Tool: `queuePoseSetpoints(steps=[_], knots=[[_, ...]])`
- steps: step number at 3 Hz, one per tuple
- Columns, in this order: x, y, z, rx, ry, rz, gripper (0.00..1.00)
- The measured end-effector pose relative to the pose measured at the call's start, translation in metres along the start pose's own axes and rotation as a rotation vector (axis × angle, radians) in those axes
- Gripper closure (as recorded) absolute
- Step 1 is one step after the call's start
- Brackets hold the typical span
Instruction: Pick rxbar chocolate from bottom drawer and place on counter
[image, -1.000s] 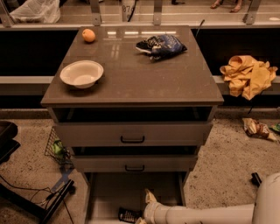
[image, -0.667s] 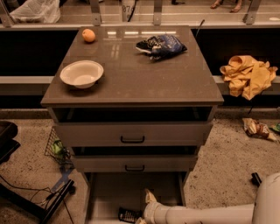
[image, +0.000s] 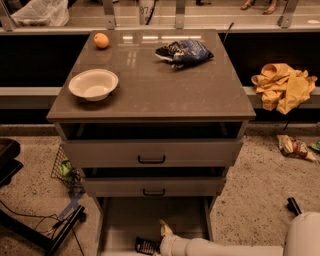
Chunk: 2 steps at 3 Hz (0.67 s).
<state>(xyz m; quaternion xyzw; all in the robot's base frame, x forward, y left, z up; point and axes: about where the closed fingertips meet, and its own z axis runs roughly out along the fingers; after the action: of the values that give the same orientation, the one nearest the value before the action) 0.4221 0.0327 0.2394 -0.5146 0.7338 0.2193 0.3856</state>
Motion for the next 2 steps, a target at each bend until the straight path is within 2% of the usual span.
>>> queuePoseSetpoints(steps=[1,2], knots=[[0.013,0.002,0.034,-0.034,-0.019,-0.025,0.00],[0.021,0.000,0.070,-0.086,-0.012,-0.084,0.00]])
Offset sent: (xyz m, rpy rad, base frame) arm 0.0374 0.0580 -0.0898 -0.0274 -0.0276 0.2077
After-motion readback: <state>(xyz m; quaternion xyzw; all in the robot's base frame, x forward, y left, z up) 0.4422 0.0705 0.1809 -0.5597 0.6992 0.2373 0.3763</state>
